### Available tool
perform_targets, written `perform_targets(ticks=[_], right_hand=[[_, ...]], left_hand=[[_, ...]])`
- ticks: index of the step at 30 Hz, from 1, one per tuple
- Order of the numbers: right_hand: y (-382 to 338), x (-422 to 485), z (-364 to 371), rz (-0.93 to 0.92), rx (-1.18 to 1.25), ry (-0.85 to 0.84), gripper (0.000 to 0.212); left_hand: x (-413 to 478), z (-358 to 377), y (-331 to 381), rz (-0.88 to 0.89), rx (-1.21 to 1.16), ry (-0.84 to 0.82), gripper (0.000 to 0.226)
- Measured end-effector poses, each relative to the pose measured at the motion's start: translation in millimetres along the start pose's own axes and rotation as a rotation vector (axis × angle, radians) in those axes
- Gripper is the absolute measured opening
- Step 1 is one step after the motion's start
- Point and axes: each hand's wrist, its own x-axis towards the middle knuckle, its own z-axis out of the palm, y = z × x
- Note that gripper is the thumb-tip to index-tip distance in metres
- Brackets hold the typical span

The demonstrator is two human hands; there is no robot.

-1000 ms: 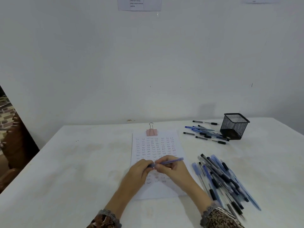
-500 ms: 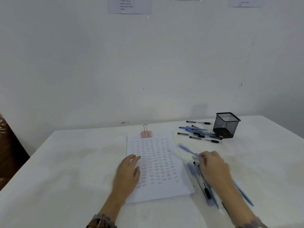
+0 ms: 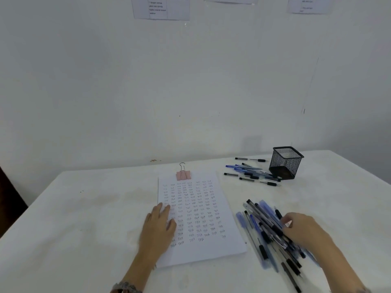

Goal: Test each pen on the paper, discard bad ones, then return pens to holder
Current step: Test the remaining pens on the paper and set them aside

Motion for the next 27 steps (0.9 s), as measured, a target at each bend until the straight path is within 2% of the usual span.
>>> perform_targets(ticks=[2,5,8,10,14,17,21,27], right_hand=[[0.1,5.4,-6.8,-0.017,-0.053,-0.049,0.006],[-6.6,19.8,-25.3,-0.037,-0.096,-0.082,0.010],[-22.7,54.8,-42.9,-0.068,-0.064,-0.010,0.018],[-36.8,89.3,-44.8,-0.098,-0.068,0.040,0.020],[-60.5,144.2,-28.6,-0.187,-0.125,0.124,0.025],[-65.9,162.5,-11.6,-0.292,-0.260,0.176,0.029],[-64.1,173.9,2.4,-0.331,-0.282,0.228,0.020],[-63.4,180.0,11.6,-0.381,-0.373,0.247,0.021]], left_hand=[[0.4,0.4,-0.8,0.001,0.007,0.004,0.048],[1.7,2.2,-4.0,-0.003,0.020,0.000,0.051],[1.3,2.3,-3.0,-0.015,0.019,0.014,0.087],[3.0,4.9,-3.9,-0.021,0.011,0.025,0.095],[5.0,4.6,-3.5,-0.020,0.019,0.020,0.093],[3.6,4.5,-2.6,-0.027,-0.012,0.060,0.087],[2.9,3.8,-0.7,-0.017,-0.012,0.065,0.085],[3.9,6.3,-1.4,-0.012,-0.004,0.087,0.081]])
